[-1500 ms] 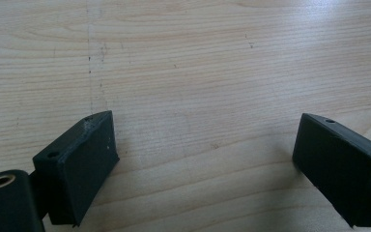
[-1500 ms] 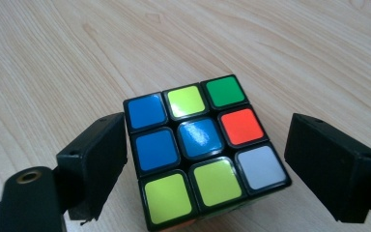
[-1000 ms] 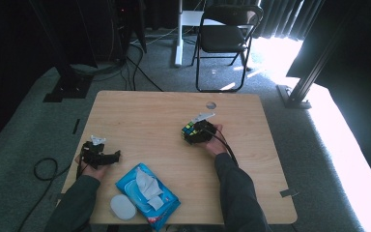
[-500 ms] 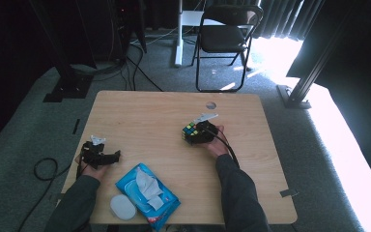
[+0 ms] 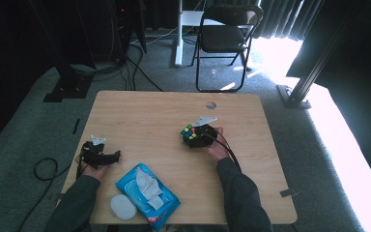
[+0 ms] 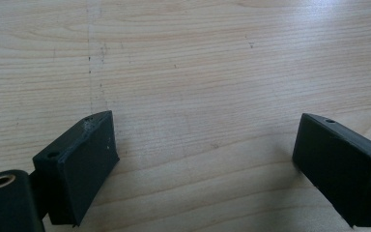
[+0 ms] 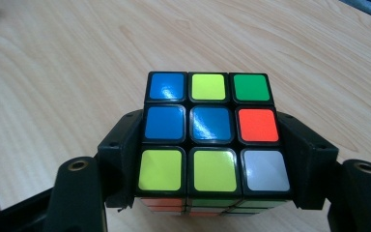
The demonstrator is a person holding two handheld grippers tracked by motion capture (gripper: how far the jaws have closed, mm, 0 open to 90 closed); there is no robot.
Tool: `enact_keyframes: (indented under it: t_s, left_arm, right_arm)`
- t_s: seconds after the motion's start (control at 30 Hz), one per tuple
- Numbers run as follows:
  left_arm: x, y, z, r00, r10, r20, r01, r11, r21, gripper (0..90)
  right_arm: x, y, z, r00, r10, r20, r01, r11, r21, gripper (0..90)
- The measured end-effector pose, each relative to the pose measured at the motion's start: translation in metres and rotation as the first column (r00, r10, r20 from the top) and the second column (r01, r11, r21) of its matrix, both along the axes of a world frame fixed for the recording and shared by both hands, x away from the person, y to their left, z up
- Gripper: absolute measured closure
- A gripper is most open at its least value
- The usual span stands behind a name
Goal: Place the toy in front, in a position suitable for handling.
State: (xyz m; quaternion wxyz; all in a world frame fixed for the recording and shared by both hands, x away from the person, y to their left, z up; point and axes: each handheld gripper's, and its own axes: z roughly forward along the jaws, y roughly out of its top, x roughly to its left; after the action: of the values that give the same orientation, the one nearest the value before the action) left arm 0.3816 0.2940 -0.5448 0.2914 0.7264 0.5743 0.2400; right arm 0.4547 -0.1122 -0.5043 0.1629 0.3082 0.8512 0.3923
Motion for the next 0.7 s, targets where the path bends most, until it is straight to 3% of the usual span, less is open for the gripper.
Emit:
enact_keyframes:
  t_s: [0.33, 0.7]
  left_arm:
    - [0.0, 0.0, 0.0, 1.0, 0.0, 0.0, 0.0, 1.0, 0.0, 8.5]
    - [0.0, 0.0, 0.0, 1.0, 0.0, 0.0, 0.0, 1.0, -0.001, 8.5]
  right_arm:
    - [-0.018, 0.0, 0.003, 0.9994, 0.032, 0.015, -0.032, 0.999, -0.003, 33.8]
    - [-0.03, 0.0, -0.005, 0.9978, 0.066, 0.004, -0.066, 0.998, -0.005, 33.8]
